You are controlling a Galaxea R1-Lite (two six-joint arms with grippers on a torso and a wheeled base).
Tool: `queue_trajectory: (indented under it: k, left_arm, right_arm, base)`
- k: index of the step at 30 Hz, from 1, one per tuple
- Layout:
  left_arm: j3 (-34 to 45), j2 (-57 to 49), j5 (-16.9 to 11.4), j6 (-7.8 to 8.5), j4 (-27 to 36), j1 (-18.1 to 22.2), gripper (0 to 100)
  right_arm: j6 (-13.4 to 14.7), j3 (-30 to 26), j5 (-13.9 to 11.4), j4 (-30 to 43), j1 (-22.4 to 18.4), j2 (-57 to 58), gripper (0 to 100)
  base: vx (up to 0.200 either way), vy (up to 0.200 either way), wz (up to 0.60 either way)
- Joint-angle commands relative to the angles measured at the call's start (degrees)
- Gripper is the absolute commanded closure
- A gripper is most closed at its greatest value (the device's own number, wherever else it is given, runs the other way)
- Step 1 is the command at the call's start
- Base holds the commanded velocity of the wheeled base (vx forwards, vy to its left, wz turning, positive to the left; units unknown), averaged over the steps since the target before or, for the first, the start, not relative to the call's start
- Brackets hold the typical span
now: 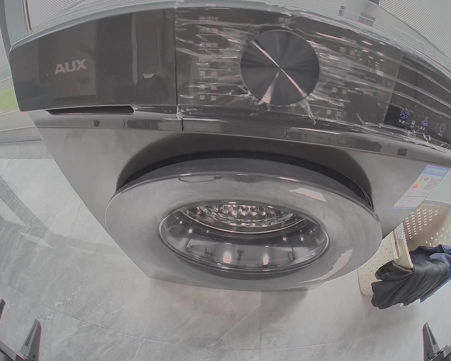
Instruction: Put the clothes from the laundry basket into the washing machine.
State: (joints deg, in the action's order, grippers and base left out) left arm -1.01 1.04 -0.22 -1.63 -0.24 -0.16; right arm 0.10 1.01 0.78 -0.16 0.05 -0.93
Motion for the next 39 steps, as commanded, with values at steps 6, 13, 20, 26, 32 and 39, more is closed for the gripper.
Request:
queue_trajectory:
  k: [6, 13, 20, 26, 32, 39]
  left_arm:
    - [1.0, -1.0, 0.0, 0.05, 0.0, 0.0, 0]
    - [1.0, -1.0, 0.0, 0.05, 0.0, 0.0, 0]
    - [1.0, -1.0, 0.0, 0.05, 0.0, 0.0, 0]
    - [1.0, -1.0, 0.0, 0.14, 0.0, 0.0, 0]
    - [1.0, -1.0, 0.0, -0.3, 0.0, 0.0, 0]
    - [1.0, -1.0, 0.0, -0.04, 0.0, 0.0, 0]
  right_arm:
    - [0.0, -1.0, 0.0, 0.0, 0.0, 0.5, 0]
    - [0.0, -1.0, 0.0, 0.0, 0.0, 0.5, 0]
    - [0.0, -1.0, 0.0, 0.0, 0.0, 0.5, 0]
    - [0.0, -1.0, 0.0, 0.0, 0.0, 0.5, 0]
    - [0.0, -1.0, -0.1, 0.0, 0.0, 0.5, 0]
    - [0.0, -1.0, 0.0, 0.0, 0.0, 0.5, 0]
  base:
    - [0.0, 0.0, 0.0]
    - [0.0, 0.0, 0.0]
    - [0.0, 0.0, -0.17]
    - [0.0, 0.0, -0.1]
    - [0.0, 0.0, 0.0]
    - [0.0, 0.171, 0.0]
